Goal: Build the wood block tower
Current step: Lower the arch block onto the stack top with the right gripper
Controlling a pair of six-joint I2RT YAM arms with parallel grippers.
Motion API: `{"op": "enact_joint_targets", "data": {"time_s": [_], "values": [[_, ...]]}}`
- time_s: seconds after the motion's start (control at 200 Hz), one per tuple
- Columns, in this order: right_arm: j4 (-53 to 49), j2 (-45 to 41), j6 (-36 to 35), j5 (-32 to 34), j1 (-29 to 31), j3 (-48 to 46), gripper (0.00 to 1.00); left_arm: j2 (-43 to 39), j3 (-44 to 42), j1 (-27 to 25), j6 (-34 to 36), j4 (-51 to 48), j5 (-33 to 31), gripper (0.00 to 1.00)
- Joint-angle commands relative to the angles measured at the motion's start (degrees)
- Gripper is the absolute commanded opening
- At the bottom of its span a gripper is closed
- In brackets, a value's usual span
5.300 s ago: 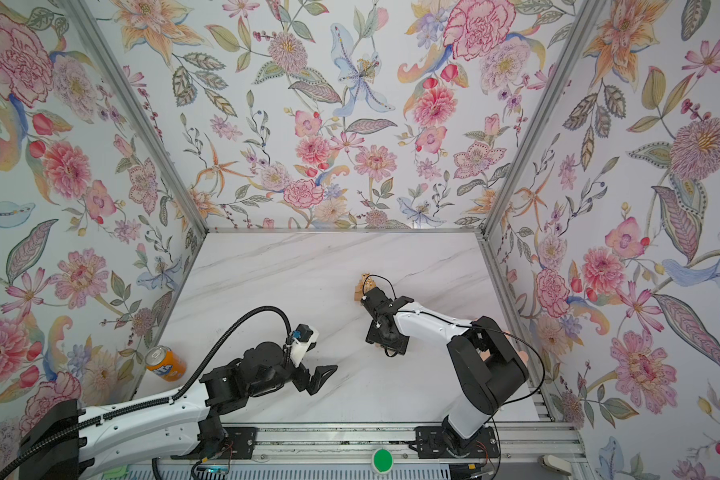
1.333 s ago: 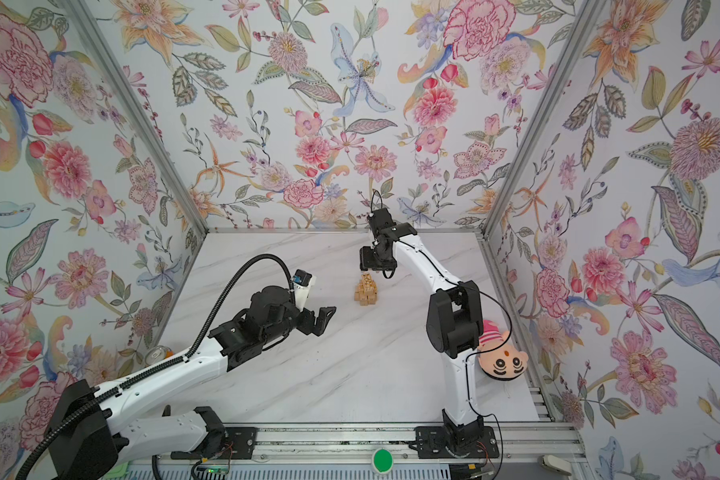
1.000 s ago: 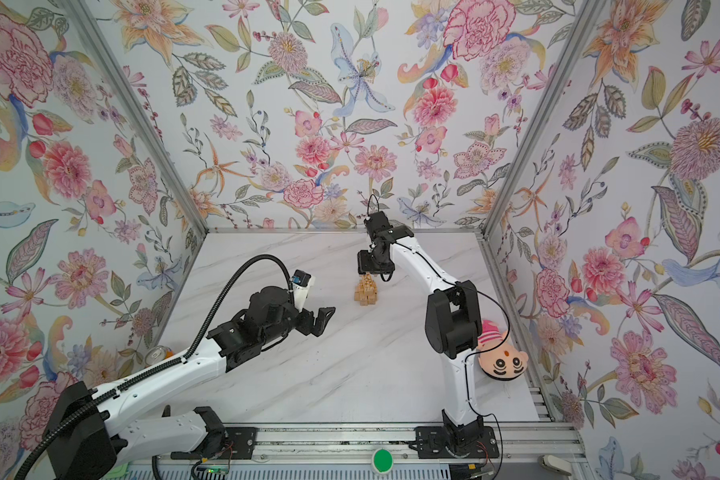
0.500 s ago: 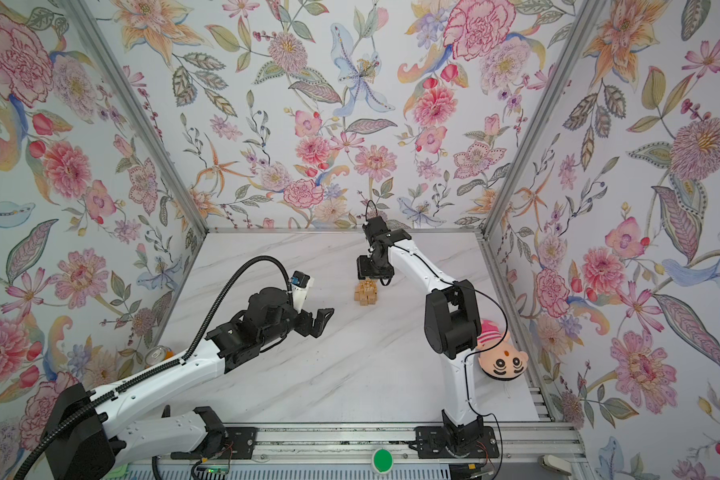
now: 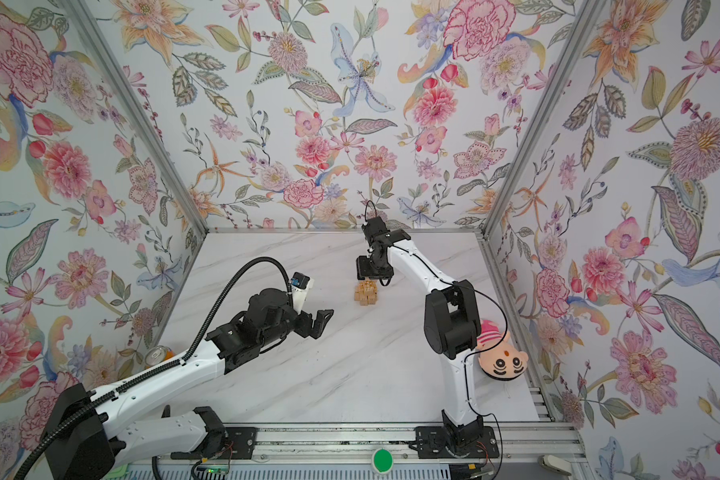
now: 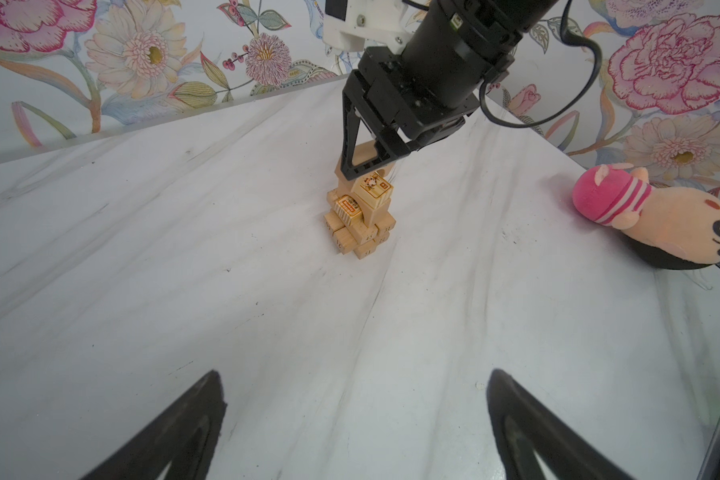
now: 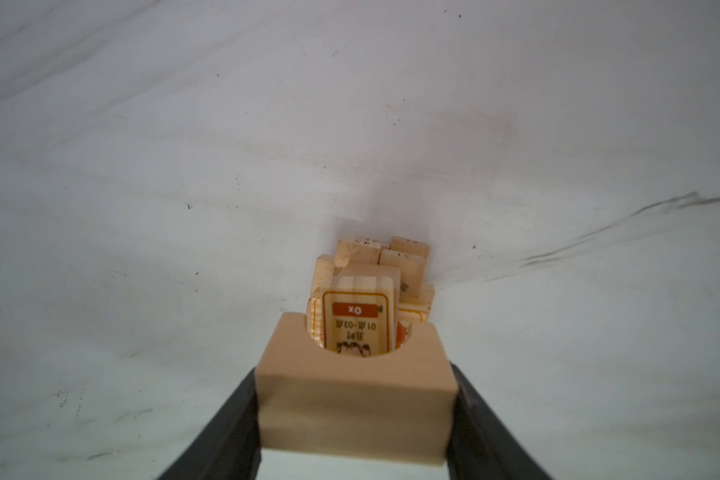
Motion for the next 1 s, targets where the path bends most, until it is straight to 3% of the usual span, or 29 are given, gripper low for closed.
{"op": "enact_joint_targets", "data": {"time_s": [0.0, 0.59, 0.866, 0.996], "values": [[-1.80, 1.57, -0.85, 0.32, 0.47, 0.25, 0.49, -1.30, -0.91, 0.79, -0.75, -0.34, -1.49, 0.99], [-3.94, 3.72, -1.16, 1.43, 0.93, 2.69, 0.53, -1.95, -2.32, 1.38, -1.05, 0.49, -1.05, 0.99], [-4.13, 3.80, -1.33, 1.86, 1.12, 3.52, 0.76, -2.03, -2.93, 1.67, -1.40, 0.95, -0.66, 0.99], [-4.13, 3.65, -1.38, 2.01, 1.30, 3.88, 0.82, -2.35, -3.08, 1.82, -1.57, 1.06, -0.70, 0.99]]}}
